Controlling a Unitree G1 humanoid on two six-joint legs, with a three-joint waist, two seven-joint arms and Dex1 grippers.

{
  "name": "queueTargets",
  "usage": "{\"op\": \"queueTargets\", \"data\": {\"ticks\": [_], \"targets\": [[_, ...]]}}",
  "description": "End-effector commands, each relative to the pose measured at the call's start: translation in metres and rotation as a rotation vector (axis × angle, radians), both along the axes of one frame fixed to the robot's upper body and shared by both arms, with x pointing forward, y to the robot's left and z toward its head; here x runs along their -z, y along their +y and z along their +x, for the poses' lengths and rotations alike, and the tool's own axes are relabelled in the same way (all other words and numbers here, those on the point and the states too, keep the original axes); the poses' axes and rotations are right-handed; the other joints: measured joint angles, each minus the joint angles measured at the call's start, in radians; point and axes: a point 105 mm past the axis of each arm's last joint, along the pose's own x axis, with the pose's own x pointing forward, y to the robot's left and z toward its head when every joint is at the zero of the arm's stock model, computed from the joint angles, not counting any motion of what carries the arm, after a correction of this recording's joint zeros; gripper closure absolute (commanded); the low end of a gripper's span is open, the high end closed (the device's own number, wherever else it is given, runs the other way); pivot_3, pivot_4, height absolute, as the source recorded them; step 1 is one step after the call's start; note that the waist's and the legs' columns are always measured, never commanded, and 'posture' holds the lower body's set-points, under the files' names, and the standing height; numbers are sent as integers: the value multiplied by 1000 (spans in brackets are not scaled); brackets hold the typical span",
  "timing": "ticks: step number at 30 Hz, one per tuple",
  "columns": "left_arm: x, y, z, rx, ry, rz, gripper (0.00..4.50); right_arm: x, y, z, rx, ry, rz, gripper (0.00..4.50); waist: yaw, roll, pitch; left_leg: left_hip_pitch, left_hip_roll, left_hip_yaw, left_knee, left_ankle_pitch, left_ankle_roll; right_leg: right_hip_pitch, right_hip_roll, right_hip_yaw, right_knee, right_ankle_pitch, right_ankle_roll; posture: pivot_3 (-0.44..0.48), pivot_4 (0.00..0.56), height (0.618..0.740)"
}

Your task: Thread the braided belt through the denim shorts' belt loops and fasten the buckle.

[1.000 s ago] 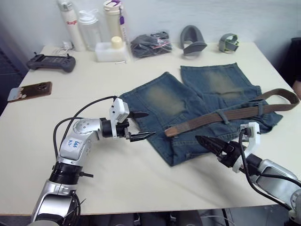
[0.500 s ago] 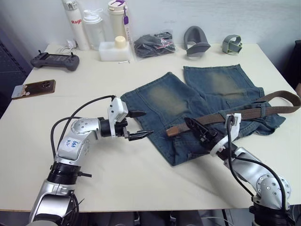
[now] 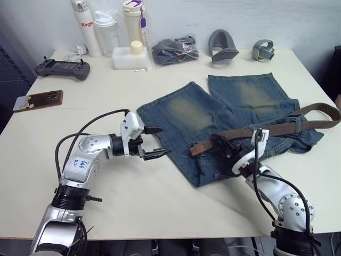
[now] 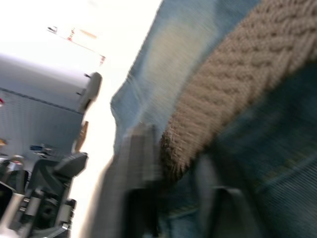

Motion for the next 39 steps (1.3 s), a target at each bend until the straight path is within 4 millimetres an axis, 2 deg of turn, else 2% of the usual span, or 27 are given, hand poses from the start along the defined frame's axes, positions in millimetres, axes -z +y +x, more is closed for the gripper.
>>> {"op": "queueTargets", "data": {"ticks": [1, 5, 10, 12, 15, 21, 27, 31, 35, 39], "targets": [[-18, 3, -2, 25, -74, -24, 0, -16, -33, 3, 135, -74, -65, 4486, 3, 0, 0, 0, -1, 0, 0, 0, 0, 0, 0, 0, 0, 0, 0, 0, 150, 648], [-26, 3, -1, 32, -94, -36, 0, -23, -41, 0, 163, -94, -34, 4486, 3, 0, 0, -2, -2, -2, 0, 0, 0, 0, -1, -1, 0, 0, 0, 0, 150, 648], [-25, 2, -1, 43, -95, -27, 0, -31, -42, -2, 170, -120, -21, 4486, -1, 0, 0, -2, -2, -2, 0, 0, 0, 0, -1, -1, 0, 0, -1, 0, 150, 648], [-25, 1, -2, 47, -94, -27, 0, -28, -40, -3, 156, -117, -45, 4486, 0, 0, 0, -1, -1, -2, 0, 0, 0, 0, -1, -1, 0, 0, -1, 0, 150, 648], [-23, 0, -3, 57, -90, -20, 0, -16, -31, -4, 125, -74, -51, 4486, 1, 0, 0, -2, -2, -2, 0, 0, 0, 0, -1, -1, 0, 0, -1, 0, 150, 648], [-22, 0, -2, 53, -93, -11, 0, -5, -4, -9, 76, -43, 27, 4486, -2, 0, 0, -1, -1, -2, 0, 0, 0, 0, -1, -1, 0, -1, -1, 0, 150, 648], [-20, -4, -5, 64, -87, -13, 0, -3, 16, -7, 60, -26, 91, 4486, -5, 0, 0, -1, 0, -2, 0, 0, 0, 0, -1, -1, 0, -1, -2, 0, 150, 648], [-20, -9, -7, 79, -88, -11, 0, 19, 39, -5, -3, 51, -26, 4486, -13, 0, 0, -1, 0, -2, 0, 0, 0, 0, 0, -1, 1, -1, -2, 0, 150, 648], [-18, -14, -9, 95, -87, -8, 0, 60, 53, 1, -82, 135, -378, 4486, -31, -5, -5, 2, 1, -2, -1, 0, -2, 0, 0, -2, 2, -3, -5, 0, 150, 648], [-18, -18, -10, 114, -90, -2, 0, 52, 58, 7, -92, 120, -378, 4486, -35, -13, -10, 4, 5, -2, -1, -1, -5, 2, 1, -6, 2, -4, -8, 0, 150, 648]]}}
